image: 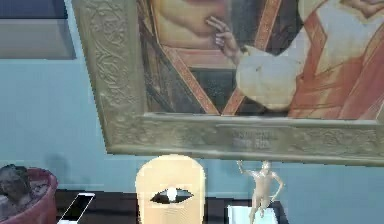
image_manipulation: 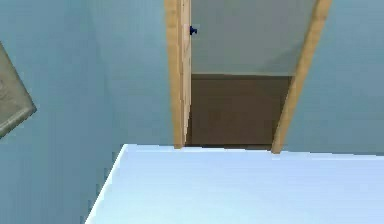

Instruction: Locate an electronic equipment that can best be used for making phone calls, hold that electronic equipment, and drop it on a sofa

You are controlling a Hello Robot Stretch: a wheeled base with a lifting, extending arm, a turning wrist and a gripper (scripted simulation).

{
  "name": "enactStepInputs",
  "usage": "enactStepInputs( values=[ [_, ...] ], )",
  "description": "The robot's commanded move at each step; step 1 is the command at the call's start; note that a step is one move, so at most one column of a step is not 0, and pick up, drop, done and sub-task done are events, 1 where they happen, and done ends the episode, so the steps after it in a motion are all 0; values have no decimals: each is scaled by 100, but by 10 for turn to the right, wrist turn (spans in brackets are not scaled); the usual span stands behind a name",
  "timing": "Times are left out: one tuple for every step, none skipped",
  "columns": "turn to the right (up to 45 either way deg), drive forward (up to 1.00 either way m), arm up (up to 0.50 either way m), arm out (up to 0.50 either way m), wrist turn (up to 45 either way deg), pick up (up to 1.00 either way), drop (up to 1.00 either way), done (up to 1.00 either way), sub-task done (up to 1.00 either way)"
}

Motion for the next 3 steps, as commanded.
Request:
enactStepInputs(
  values=[
    [-450,0,0,0,0,0,0,0,0],
    [-450,0,0,0,0,0,0,0,0],
    [-300,0,0,0,0,0,0,0,0]
  ],
)
